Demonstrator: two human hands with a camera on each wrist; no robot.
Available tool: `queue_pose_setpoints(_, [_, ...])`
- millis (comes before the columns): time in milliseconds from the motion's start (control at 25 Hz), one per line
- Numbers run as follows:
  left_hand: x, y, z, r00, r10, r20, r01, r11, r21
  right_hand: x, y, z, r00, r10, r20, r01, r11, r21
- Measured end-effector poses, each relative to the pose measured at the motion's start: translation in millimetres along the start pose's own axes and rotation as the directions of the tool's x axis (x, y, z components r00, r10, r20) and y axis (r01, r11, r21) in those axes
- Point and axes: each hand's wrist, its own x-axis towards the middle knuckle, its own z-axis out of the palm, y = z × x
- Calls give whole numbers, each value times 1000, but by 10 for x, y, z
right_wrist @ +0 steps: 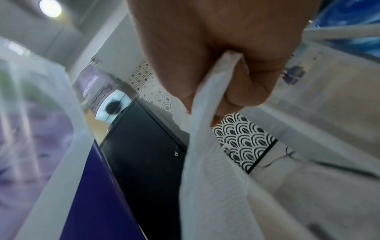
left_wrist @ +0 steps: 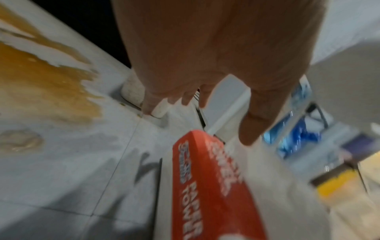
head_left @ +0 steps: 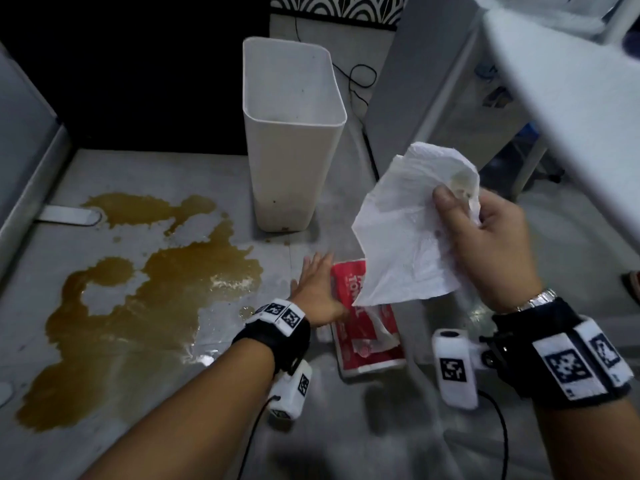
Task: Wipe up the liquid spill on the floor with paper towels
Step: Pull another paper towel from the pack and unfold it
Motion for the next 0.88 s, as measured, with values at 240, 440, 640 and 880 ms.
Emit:
queue_pose_setpoints(240, [-743,45,-824,998,64,14,-1,228,-974,7,-171,580,933,232,276,-341,812,474])
queue_pose_setpoints(440, [-1230,-422,-1347,929,-206,-309,-169,508,-845,-271,-243,1264,881,250,401,-430,777,460])
queue_pose_setpoints(640, [-1721,-941,-1744,888,-282,-363,-161,548,-820,-394,-304,1683,764,258,592,-531,773,348])
queue_pose_setpoints(880, [-2003,-1362,-1914,818,-347,-459,-204,571,-795,-498,-225,2160,632,274,725,-660,682,317])
